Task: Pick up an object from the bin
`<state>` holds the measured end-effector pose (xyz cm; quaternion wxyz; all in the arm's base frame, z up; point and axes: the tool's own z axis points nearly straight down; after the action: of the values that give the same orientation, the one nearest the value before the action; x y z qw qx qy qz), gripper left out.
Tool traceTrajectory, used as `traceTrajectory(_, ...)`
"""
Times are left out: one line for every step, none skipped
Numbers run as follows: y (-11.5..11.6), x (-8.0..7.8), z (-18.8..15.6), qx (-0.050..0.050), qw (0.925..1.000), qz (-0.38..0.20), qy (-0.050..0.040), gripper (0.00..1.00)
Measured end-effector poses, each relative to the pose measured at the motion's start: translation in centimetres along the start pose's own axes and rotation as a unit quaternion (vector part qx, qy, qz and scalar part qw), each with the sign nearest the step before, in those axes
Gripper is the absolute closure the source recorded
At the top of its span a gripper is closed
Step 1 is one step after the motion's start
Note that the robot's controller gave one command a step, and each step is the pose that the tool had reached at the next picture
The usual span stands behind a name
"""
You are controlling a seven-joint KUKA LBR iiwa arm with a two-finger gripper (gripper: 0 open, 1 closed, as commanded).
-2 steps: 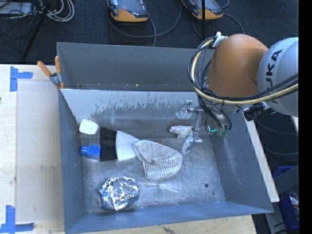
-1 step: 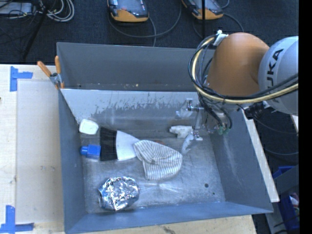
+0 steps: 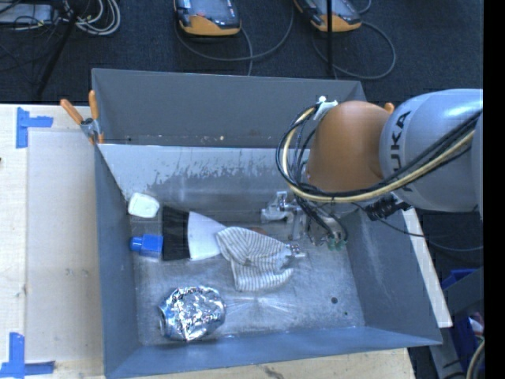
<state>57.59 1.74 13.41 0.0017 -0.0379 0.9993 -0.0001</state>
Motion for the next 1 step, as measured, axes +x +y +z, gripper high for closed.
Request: traceTrajectory(0.39,0.47,2.31,-0.001,1.0,0.001,0.0045,0.0)
